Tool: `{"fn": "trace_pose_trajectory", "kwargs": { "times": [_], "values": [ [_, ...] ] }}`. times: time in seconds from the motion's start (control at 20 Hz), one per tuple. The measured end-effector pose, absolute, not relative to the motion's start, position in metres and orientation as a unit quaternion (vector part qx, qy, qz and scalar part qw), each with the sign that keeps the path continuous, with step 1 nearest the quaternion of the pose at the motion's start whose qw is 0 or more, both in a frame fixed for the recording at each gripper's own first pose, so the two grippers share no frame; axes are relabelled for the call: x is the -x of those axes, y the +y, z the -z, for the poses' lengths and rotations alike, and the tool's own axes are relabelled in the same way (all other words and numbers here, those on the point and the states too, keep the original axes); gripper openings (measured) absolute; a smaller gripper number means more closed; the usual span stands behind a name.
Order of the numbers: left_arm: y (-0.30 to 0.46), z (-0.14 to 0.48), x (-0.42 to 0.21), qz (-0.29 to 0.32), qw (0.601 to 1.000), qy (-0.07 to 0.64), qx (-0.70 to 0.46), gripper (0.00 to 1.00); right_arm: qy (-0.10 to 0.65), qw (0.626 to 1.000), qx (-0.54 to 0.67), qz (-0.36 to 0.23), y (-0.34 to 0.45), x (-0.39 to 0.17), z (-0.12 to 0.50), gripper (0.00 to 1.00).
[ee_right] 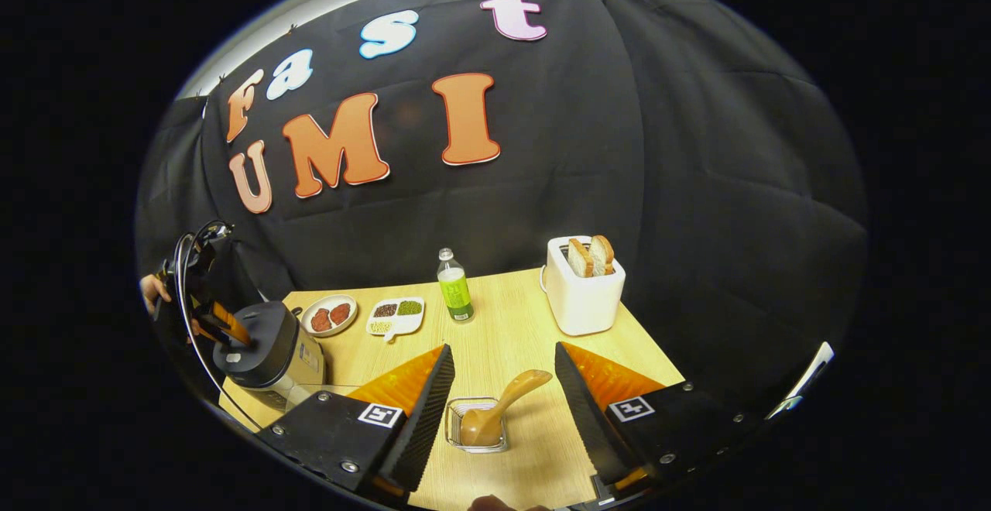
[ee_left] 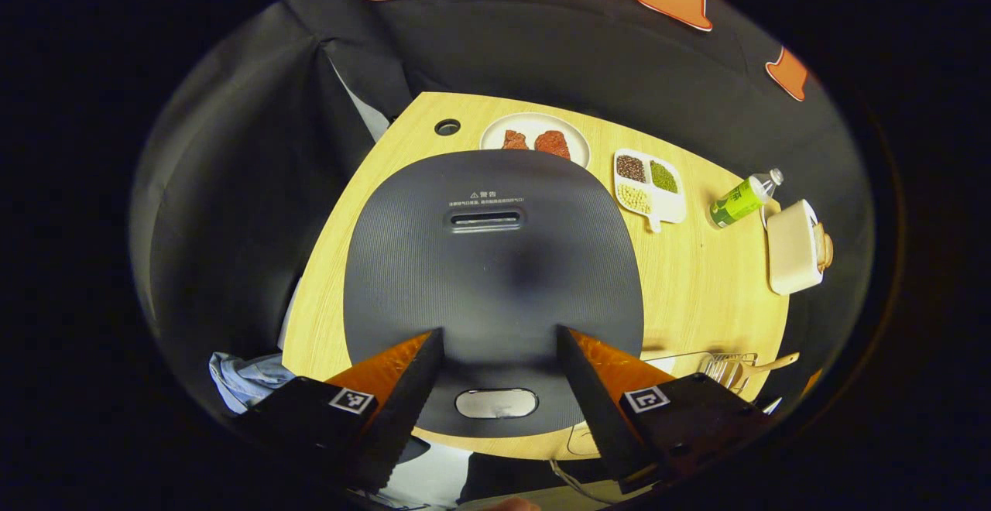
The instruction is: Close the left gripper, press the button to open the rice cooker; take a wooden spoon from the chopstick holder with the right hand, scoop a spoonful of rice and pour it into the rice cooker, then put the wooden spoon back into the chopstick holder.
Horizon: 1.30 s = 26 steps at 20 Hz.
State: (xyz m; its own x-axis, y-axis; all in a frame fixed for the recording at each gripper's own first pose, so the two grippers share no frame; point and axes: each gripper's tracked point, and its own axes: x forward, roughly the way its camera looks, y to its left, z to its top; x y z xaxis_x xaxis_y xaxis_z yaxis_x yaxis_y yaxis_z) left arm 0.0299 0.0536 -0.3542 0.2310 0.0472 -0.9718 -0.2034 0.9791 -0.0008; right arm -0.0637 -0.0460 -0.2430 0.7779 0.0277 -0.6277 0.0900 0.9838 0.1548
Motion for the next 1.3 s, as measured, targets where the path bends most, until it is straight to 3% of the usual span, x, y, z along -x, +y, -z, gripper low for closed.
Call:
{"fn": "trace_pose_trajectory", "kwargs": {
  "times": [0.6,0.9,1.3],
  "values": [
    [0.052,0.346,-0.025,-0.096,0.873,0.476,0.044,0.99,0.292,0.953,-0.084,-0.009,-0.017,0.042,0.219,0.82],
    [0.034,0.331,-0.017,-0.044,0.891,0.442,0.088,0.98,0.263,0.962,-0.073,-0.020,-0.004,0.033,0.198,0.82],
    [0.037,0.216,-0.033,-0.027,0.968,0.249,0.026,0.99,0.214,0.975,-0.055,-0.032,0.010,0.019,0.162,0.82]
  ]
}}
